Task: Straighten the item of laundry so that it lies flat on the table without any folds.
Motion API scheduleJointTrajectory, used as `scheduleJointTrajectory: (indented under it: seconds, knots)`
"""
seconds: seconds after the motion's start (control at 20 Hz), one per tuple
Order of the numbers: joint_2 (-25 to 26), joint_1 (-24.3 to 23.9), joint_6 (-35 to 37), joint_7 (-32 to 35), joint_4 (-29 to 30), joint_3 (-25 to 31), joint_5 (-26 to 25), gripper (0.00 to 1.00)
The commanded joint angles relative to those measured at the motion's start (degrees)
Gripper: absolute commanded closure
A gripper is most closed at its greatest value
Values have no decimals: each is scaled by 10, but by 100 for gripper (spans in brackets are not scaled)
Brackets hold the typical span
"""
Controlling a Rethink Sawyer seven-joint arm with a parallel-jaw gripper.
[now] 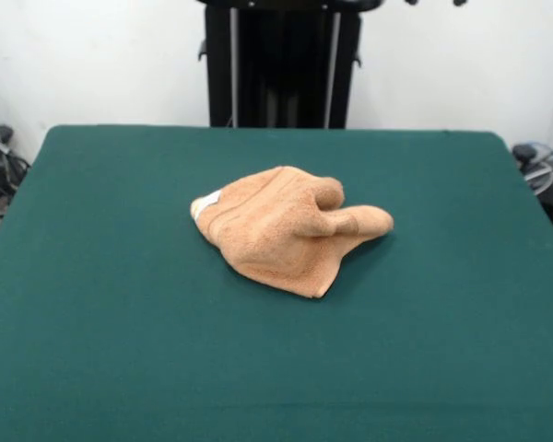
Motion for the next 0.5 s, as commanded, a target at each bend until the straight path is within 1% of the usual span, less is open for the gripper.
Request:
scheduleJointTrajectory:
  seconds: [0.05,0.25,0.5]
  knots:
    - [25,-11,52,73,-12,9,-5,0]
    - [30,-15,50,66,-13,12,-5,0]
    - [46,-26,55,58,-28,18,-5,0]
